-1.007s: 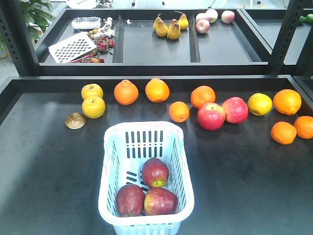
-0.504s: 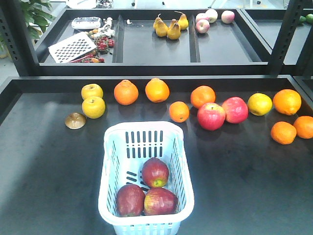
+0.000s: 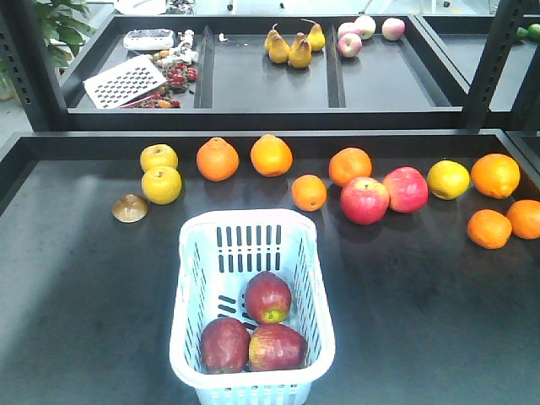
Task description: Pick three apples into basket with both arms
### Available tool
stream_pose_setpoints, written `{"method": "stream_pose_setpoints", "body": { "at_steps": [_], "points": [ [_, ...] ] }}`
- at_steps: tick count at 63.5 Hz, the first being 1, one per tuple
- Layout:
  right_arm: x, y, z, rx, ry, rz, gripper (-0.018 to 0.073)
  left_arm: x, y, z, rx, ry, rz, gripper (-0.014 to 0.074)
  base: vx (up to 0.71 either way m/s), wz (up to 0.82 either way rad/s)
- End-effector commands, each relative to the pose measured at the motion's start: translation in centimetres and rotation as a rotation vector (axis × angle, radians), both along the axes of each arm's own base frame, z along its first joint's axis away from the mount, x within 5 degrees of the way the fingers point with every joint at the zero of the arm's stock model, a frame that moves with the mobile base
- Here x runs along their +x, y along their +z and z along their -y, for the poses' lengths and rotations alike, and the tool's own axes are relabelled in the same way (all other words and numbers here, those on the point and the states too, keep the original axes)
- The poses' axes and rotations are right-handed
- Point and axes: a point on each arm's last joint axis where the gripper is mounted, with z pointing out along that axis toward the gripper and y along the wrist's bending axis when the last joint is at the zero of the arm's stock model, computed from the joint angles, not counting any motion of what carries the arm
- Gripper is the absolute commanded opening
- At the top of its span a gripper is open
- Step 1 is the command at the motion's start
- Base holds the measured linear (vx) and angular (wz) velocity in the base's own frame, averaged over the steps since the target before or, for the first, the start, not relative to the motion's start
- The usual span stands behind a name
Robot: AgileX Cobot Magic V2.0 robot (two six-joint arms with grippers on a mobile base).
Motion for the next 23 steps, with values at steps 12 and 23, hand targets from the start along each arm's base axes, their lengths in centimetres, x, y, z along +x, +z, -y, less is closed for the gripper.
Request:
{"method": "stream_pose_setpoints", "body": {
  "at_steps": [12, 23],
  "points": [
    [-0.08, 0.22, 0.02, -0.003, -0.005, 0.068, -0.0009, -0.13, 0.55, 0.10, -0.015, -0.011, 0.081, -0.0006, 0.00, 0.00],
    [-0.08, 0.22, 0.02, -0.003, -0.005, 0.068, -0.0009, -0.13, 0.55, 0.10, -0.015, -0.011, 0.081, -0.0006, 0.00, 0.00]
  ]
}}
